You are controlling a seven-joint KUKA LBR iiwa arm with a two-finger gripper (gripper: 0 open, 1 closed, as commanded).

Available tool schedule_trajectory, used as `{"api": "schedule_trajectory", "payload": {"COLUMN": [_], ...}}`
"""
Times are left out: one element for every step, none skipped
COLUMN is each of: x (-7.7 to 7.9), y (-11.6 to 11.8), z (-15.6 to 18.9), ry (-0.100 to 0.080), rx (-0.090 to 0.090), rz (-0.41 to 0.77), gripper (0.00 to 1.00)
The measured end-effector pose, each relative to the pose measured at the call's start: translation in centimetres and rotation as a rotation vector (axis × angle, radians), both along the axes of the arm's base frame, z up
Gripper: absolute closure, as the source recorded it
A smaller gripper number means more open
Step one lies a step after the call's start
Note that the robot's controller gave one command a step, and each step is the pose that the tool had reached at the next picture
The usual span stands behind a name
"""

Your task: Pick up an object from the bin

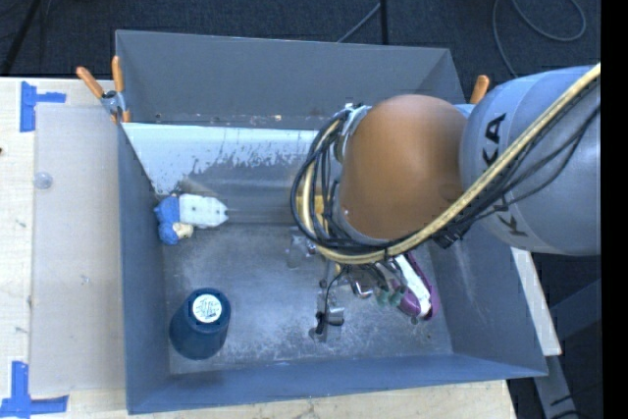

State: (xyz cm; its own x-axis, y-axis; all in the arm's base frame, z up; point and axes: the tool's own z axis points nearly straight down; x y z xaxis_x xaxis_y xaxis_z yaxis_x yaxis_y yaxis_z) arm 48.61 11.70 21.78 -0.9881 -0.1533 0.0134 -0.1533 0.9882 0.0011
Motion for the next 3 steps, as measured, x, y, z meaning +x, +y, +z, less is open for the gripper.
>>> {"api": "schedule_trajectory", "payload": {"x": [-0.2, 0.1, 0.1], "y": [-0.4, -0.6, -1.6], "z": [1.6, 3.3, 4.4], "ry": [0.015, 0.003, 0.003], "rx": [-0.003, 0.0, 0.003], "rz": [-0.002, -0.016, 0.174], "gripper": [0.0, 0.0, 0.0]}}
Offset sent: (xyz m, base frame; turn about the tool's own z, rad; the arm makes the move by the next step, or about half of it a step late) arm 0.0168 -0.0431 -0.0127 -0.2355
